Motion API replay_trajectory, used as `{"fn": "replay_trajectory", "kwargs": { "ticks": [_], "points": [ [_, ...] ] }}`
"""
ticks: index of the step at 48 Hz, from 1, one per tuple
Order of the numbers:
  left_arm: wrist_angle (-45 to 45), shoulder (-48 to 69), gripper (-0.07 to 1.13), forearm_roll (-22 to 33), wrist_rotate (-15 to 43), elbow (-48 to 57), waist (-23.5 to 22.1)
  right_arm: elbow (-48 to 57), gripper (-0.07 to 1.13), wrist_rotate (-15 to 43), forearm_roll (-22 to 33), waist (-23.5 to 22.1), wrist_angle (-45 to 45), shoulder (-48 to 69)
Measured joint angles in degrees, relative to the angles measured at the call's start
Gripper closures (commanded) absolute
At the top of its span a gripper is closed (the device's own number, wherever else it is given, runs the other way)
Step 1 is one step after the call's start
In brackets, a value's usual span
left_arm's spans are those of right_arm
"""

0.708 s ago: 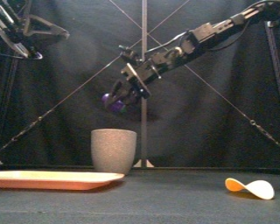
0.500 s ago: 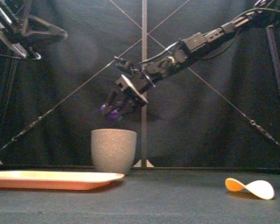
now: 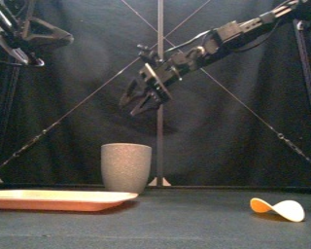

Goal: Pick the eggplant then place it in the grey bowl
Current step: Drop eggplant in the grey bowl and return to neutral

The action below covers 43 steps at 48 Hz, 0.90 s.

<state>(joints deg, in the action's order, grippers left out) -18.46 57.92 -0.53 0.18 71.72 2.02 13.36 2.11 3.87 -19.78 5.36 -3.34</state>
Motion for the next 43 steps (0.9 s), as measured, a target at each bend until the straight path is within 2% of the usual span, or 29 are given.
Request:
{"fn": "replay_trajectory", "kwargs": {
  "ticks": [13, 20, 31, 43],
  "points": [
    [0.0, 0.0, 1.09, 0.0, 0.0, 0.0, 0.1, 19.5, 0.02, 0.3, -2.2, 3.2, -12.7, 18.1],
    [0.0, 0.0, 1.09, 0.0, 0.0, 0.0, 0.1, 30.6, 0.02, 0.3, -2.2, 8.1, -18.8, 28.8],
    [0.0, 0.1, 1.09, 0.0, 0.0, 0.1, 0.2, 42.3, 0.02, 0.1, -2.8, 15.2, -20.5, 46.7],
    [0.0, 0.1, 1.09, 0.0, 0.0, 0.2, 0.1, 51.3, 0.02, 0.4, -3.3, 21.0, -20.6, 59.5]
  ]
}}
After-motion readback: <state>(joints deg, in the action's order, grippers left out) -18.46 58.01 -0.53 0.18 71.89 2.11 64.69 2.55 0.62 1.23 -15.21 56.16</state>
